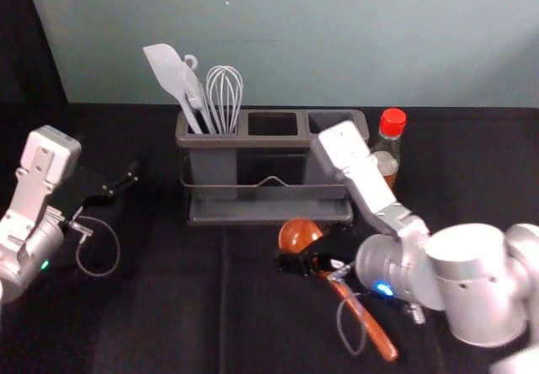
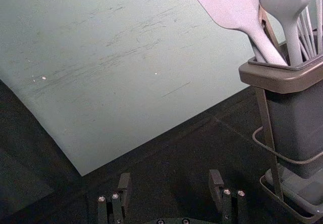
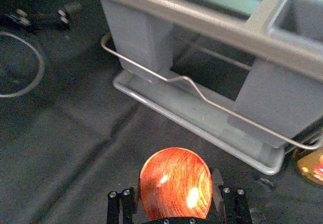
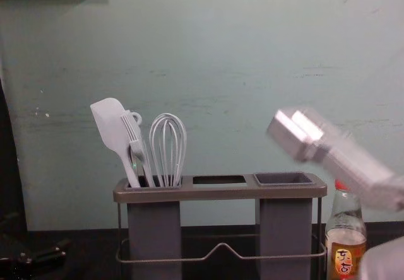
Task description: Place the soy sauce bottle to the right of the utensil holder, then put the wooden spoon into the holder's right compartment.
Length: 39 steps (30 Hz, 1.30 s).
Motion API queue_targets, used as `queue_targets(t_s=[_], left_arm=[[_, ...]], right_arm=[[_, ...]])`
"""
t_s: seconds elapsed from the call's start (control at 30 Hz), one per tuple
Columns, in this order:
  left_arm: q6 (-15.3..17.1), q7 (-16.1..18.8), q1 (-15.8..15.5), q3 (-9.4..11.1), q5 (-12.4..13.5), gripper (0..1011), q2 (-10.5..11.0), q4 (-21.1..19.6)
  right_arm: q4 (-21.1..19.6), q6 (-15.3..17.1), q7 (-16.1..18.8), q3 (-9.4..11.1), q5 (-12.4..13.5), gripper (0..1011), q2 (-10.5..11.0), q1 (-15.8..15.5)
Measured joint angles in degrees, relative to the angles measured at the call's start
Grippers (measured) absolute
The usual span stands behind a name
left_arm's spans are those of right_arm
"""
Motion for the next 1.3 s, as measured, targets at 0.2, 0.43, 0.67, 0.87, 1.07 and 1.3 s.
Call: queue_targets(t_s=[0.2, 0.43, 0.67, 0.87, 1.07, 1.3], left_arm=[[0.0, 0.0, 0.0, 0.0, 0.01, 1000, 0.0, 0.0], [0.0, 0.0, 0.0, 0.0, 0.01, 1000, 0.0, 0.0], [0.0, 0.0, 0.0, 0.0, 0.0, 1000, 0.0, 0.0], [0.0, 0.0, 0.0, 0.0, 0.01, 1000, 0.0, 0.0], [0.0, 0.0, 0.0, 0.0, 0.0, 1001, 0.0, 0.0], [0.0, 0.0, 0.0, 0.0, 0.0, 1000, 0.0, 0.0]], right_arm=[[-7.79, -5.27, 3.08, 3.91, 2.78, 837, 2.09, -5.09], [-13.93, -16.33, 2.51, 8.25, 5.32, 837, 3.59, -11.03], [-15.71, -29.03, 0.76, 10.01, 5.41, 837, 5.37, -14.9], [-14.81, -42.85, -0.59, 10.86, 5.8, 837, 5.76, -17.38], [-13.75, -48.45, -1.58, 10.32, 5.74, 837, 6.1, -17.78], [-13.76, -47.54, -2.01, 9.9, 5.93, 838, 6.52, -17.47]])
